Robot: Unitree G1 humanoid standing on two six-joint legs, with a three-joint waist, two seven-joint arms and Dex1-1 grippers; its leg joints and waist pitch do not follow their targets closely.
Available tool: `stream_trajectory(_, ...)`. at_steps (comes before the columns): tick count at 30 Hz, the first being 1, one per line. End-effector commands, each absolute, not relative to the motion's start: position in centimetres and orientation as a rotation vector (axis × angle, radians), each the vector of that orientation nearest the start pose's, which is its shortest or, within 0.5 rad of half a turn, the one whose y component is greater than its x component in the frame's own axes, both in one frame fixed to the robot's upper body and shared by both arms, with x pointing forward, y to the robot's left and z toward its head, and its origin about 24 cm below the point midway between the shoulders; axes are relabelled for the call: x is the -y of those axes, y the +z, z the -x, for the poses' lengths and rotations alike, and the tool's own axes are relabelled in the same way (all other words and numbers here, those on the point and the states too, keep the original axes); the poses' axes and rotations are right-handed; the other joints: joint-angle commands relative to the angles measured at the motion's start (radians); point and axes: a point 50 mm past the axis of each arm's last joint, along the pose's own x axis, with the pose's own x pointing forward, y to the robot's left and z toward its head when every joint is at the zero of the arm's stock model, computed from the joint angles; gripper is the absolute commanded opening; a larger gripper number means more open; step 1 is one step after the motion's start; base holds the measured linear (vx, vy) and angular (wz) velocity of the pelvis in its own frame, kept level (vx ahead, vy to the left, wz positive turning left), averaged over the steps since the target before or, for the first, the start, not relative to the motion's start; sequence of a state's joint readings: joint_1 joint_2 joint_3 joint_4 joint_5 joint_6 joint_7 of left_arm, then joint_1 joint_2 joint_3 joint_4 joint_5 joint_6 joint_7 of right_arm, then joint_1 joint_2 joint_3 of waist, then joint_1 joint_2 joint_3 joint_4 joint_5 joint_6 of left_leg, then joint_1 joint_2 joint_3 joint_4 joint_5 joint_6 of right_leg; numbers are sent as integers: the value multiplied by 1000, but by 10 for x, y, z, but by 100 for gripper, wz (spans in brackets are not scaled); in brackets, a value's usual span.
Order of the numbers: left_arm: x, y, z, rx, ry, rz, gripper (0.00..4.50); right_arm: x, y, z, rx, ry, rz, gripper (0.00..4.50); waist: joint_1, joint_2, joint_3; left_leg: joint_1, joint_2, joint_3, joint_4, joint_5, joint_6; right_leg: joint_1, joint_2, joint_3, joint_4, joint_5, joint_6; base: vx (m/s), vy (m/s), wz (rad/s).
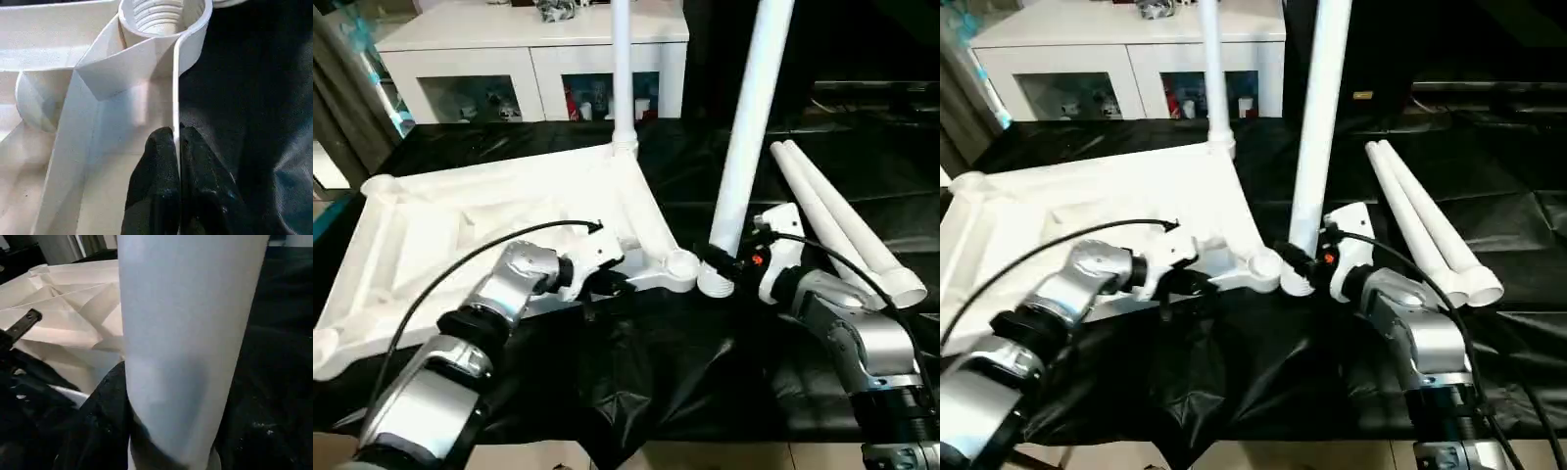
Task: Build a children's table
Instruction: Pick table leg
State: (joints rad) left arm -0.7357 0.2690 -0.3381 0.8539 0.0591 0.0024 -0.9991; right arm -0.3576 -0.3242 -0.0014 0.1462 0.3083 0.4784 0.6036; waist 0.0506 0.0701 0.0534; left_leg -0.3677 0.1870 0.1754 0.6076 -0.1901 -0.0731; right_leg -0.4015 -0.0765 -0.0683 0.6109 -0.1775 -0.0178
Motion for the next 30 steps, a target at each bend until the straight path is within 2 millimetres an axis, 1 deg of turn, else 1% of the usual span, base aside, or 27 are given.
stream_trajectory(1, -97, 37, -332, -412, -1190, -378, 0, 153, 87, -315, -226, 701, -68, 189, 6, -26, -69, -1, 26, -10, -66, -146, 72, 61, -64, 40, -86, -309, -174, 0, 0, 0)
stream_trajectory(2, -96, 37, -332, -410, -1186, -372, 0, 152, 88, -317, -220, 704, -74, 189, 4, -26, -70, -3, 26, -11, -66, -140, 73, 62, -64, 39, -84, -306, -174, 0, 0, 0)
stream_trajectory(4, -94, 37, -330, -407, -1186, -367, 0, 148, 92, -320, -206, 718, -82, 189, 3, -24, -70, -1, 26, -10, -65, -139, 77, 58, -63, 39, -87, -315, -171, 0, 0, 0)
stream_trajectory(6, -93, 36, -329, -407, -1189, -370, 0, 146, 95, -322, -196, 730, -87, 189, 2, -24, -72, -2, 25, -10, -64, -129, 80, 58, -61, 39, -85, -302, -169, 0, 0, 0)
stream_trajectory(7, -93, 35, -328, -411, -1196, -376, 0, 145, 97, -323, -189, 735, -90, 189, 2, -25, -74, -3, 24, -10, -63, -118, 86, 58, -61, 39, -84, -282, -170, 0, 0, 0)
stream_trajectory(8, -93, 34, -327, -414, -1204, -386, 0, 144, 98, -324, -184, 739, -92, 189, 1, -26, -74, -3, 24, -9, -64, -116, 88, 58, -62, 39, -84, -278, -171, 0, 0, 0)
stream_trajectory(9, -93, 33, -326, -415, -1212, -400, 0, 143, 100, -325, -180, 741, -94, 189, 2, -24, -74, -3, 24, -9, -64, -111, 90, 58, -61, 39, -82, -273, -172, 0, 0, 0)
stream_trajectory(11, -94, 32, -325, -422, -1213, -399, 0, 142, 101, -328, -177, 743, -94, 189, 2, -27, -74, -3, 25, -9, -64, -116, 91, 57, -61, 40, -83, -274, -171, 0, 0, 0)
stream_trajectory(12, -94, 32, -325, -430, -1212, -384, 28, 142, 101, -328, -177, 743, -93, 189, 2, -24, -74, -2, 26, -9, -65, -119, 91, 56, -62, 40, -83, -275, -172, 0, 0, 0)
stream_trajectory(13, -94, 34, -326, -429, -1209, -367, 57, 143, 100, -329, -178, 741, -92, 189, 3, -26, -73, -1, 26, -8, -65, -121, 92, 54, -62, 40, -83, -277, -172, 0, 0, 0)
stream_trajectory(15, -95, 37, -328, -420, -1190, -344, 60, 143, 100, -331, -178, 736, -91, 189, 8, -24, -75, 1, 27, -8, -64, -114, 91, 55, -63, 41, -80, -262, -180, 0, 0, 0)
stream_trajectory(16, -95, 37, -328, -420, -1190, -344, 60, 143, 100, -331, -178, 736, -91, 189, 11, -21, -78, 0, 27, -8, -63, -102, 91, 55, -64, 42, -77, -232, -193, 0, 0, 0)
stream_trajectory(17, -97, 38, -330, -409, -1173, -347, 71, 143, 101, -332, -174, 736, -97, 189, 14, -19, -80, 2, 29, -8, -63, -98, 92, 54, -63, 42, -76, -210, -198, 0, 0, 0)
stream_trajectory(18, -98, 38, -331, -407, -1162, -351, 78, 143, 102, -332, -171, 737, -100, 189, 15, -21, -80, 3, 31, -9, -64, -97, 96, 52, -60, 42, -71, -170, -211, 0, 0, 0)
stream_trajectory(19, -101, 37, -331, -413, -1157, -357, 82, 142, 103, -334, -167, 739, -104, 189, 16, -24, -80, 1, 31, -9, -65, -100, 99, 55, -61, 41, -69, -151, -215, 0, 0, 0)
stream_trajectory(20, -101, 37, -331, -417, -1160, -357, 82, 142, 103, -334, -167, 739, -104, 189, 16, -25, -78, 0, 31, -10, -66, -105, 98, 56, -61, 41, -69, -155, -215, 0, 0, 0)
stream_trajectory(21, -106, 33, -330, -442, -1164, -373, 82, 141, 102, -335, -169, 739, -101, 189, 16, -26, -77, 1, 29, -8, -66, -121, 93, 56, -64, 41, -74, -188, -206, 0, 0, 0)
stream_trajectory(22, -106, 33, -330, -442, -1164, -373, 82, 141, 102, -335, -169, 739, -101, 189, 16, -26, -77, 1, 29, -8, -66, -121, 93, 56, -64, 41, -74, -188, -206, 0, 0, 0)
stream_trajectory(24, -110, 31, -329, -462, -1168, -395, 82, 141, 101, -336, -170, 739, -98, 189, 13, -27, -74, 1, 29, -10, -69, -142, 77, 57, -66, 41, -79, -243, -186, 0, 0, 0)
stream_trajectory(25, -112, 30, -329, -477, -1164, -408, 82, 141, 101, -338, -167, 734, -100, 189, 12, -27, -73, 1, 29, -10, -70, -145, 73, 56, -65, 41, -81, -255, -180, 0, 0, 0)
stream_trajectory(26, -114, 29, -329, -486, -1161, -415, 82, 141, 101, -339, -164, 731, -103, 189, 11, -28, -73, 1, 29, -10, -70, -146, 72, 56, -65, 41, -82, -261, -178, 0, 0, 0)
stream_trajectory(27, -114, 29, -329, -487, -1160, -415, 82, 141, 101, -339, -164, 731, -103, 189, 8, -28, -73, -1, 28, -11, -71, -141, 70, 58, -65, 41, -81, -261, -178, 0, 0, 0)
stream_trajectory(28, -115, 28, -329, -493, -1155, -416, 82, 141, 101, -340, -160, 726, -107, 189, 7, -28, -73, 1, 28, -10, -70, -145, 69, 55, -65, 41, -83, -267, -178, 0, 0, 0)
stream_trajectory(29, -115, 28, -329, -493, -1155, -415, 82, 141, 101, -341, -160, 725, -108, 189, 6, -28, -73, 0, 28, -10, -69, -145, 69, 56, -65, 41, -82, -268, -179, 0, 0, 0)
stream_trajectory(30, -117, 30, -330, -493, -1150, -400, 65, 140, 101, -343, -157, 721, -115, 189, 6, -28, -73, 1, 28, -9, -69, -144, 70, 56, -65, 41, -82, -267, -181, 0, 0, 0)
